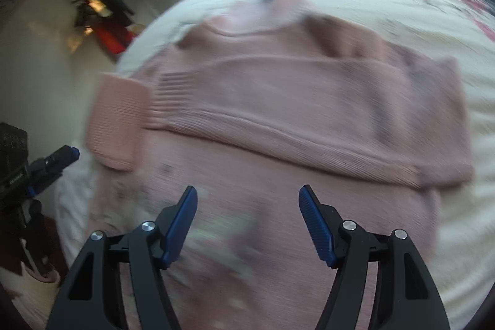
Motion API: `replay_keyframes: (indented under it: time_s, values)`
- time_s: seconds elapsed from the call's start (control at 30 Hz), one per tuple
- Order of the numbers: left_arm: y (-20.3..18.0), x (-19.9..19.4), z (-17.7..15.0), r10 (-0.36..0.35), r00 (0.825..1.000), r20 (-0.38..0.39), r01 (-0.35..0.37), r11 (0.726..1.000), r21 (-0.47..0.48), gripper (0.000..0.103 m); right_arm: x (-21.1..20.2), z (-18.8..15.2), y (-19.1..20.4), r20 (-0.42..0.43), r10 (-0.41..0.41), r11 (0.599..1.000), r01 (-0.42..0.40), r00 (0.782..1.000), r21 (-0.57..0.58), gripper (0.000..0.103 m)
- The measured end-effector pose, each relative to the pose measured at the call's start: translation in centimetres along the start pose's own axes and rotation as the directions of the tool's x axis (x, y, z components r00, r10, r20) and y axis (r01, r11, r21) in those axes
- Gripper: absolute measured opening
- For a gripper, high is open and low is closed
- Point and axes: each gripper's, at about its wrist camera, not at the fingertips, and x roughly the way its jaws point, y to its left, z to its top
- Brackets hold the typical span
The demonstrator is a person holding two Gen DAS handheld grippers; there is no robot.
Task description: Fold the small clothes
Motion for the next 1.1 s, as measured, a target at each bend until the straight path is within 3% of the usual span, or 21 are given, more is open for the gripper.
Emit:
replay_keyframes:
  time_s: [0.13,0.2,0.3,0.4,0.5,0.57,0.63,0.7,0.77,0.93,1.1]
  values:
    - [-1.1,-0.9,-0.8,0.036,0.999,0.0,-0.036,0.995,0.091,0.024,1.5,1.4,2.7,-0.019,0.021,0.999,-0.021,1.0,-0.025,0.069]
    - [-1.0,-0.8,-0.4,0.107,0.994,0.023,-0.109,0.988,0.11,0.026,2.1,1.9,3.5,-0.025,0.046,0.999,-0.046,0.999,-0.016,0.069]
    - [0.4,-0.4,1.0,0.177,0.983,0.045,-0.18,0.979,0.091,0.029,3.0,2.8,4.9,-0.036,0.092,0.996,-0.092,0.995,0.001,0.069]
    - [1.9,0.6,2.3,0.279,0.959,0.045,-0.281,0.956,0.085,0.029,4.4,4.0,5.7,-0.052,0.141,0.989,-0.138,0.989,0.05,0.069]
    - [2.9,0.9,2.9,0.265,0.964,0.03,-0.266,0.964,0.03,0.029,6.5,4.6,5.9,-0.104,0.172,0.98,-0.16,0.98,0.115,0.069]
    - [2.9,0.6,2.9,0.258,0.965,0.041,-0.259,0.966,0.02,0.029,7.8,4.8,6.3,-0.13,0.203,0.974,-0.187,0.97,0.128,0.056]
    - [2.5,0.6,3.1,0.262,0.964,0.053,-0.263,0.964,0.028,0.031,8.3,4.7,7.0,-0.129,0.222,0.972,-0.21,0.966,0.103,0.027]
    - [2.1,0.5,3.6,0.256,0.965,0.061,-0.259,0.965,0.034,0.031,7.5,4.9,7.4,-0.101,0.224,0.974,-0.22,0.969,0.044,0.014]
    - [1.6,0.8,4.1,0.255,0.965,0.068,-0.258,0.965,0.045,0.031,5.6,5.6,7.4,-0.042,0.236,0.972,-0.236,0.971,0.003,0.012]
    - [0.2,2.7,5.0,0.247,0.966,0.075,-0.252,0.966,0.065,0.033,0.2,7.5,5.4,0.112,0.163,0.987,-0.16,0.98,-0.032,0.012]
    - [-0.3,7.0,5.0,0.286,0.958,0.021,-0.287,0.954,0.086,0.033,1.4,7.4,3.0,0.087,0.031,0.999,-0.032,0.996,0.009,0.012]
